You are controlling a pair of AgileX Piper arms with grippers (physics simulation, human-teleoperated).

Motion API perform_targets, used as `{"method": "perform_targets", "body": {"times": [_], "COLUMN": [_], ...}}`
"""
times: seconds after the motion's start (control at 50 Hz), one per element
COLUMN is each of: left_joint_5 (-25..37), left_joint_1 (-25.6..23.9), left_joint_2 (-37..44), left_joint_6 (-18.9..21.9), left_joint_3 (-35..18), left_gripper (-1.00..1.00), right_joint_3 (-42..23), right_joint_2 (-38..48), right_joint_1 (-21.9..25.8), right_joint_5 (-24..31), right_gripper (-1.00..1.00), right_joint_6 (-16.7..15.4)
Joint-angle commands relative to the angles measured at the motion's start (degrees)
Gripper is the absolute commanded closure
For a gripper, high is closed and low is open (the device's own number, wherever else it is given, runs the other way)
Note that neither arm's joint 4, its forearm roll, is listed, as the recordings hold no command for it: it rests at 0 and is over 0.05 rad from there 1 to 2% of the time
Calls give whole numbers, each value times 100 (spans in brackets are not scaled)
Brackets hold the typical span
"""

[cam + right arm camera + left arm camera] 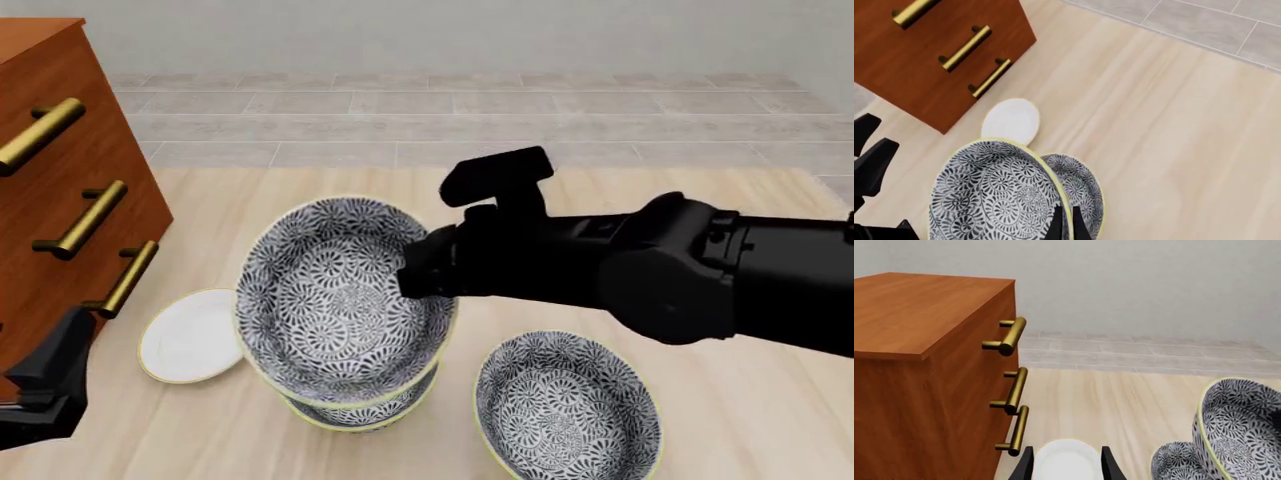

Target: Stack the bowl at the front on the bowl in the middle.

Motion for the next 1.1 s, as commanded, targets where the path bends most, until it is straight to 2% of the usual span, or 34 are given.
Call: {"method": "perform_targets", "body": {"times": [0.02,0.2,0.58,0.68,0.82,1.1], "left_joint_5": [-17,21,-276,-509,-1161,-1346], "left_joint_1": [7,31,-101,-212,-203,-93], "left_joint_2": [36,4,509,897,1727,2041], "left_joint_6": [8,82,121,89,18,-41], "left_joint_3": [0,-6,7,3,4,5], "left_gripper": [-100,-100,-100,-100,-100,-100], "right_joint_3": [1,0,8,38,61,92], "right_joint_2": [63,104,463,621,755,905], "right_joint_1": [58,58,-112,-173,-216,-156], "right_joint_5": [-69,-101,-310,-402,-481,-557], "right_gripper": [100,100,100,100,100,100], "right_joint_6": [36,50,-2,29,41,149]}}
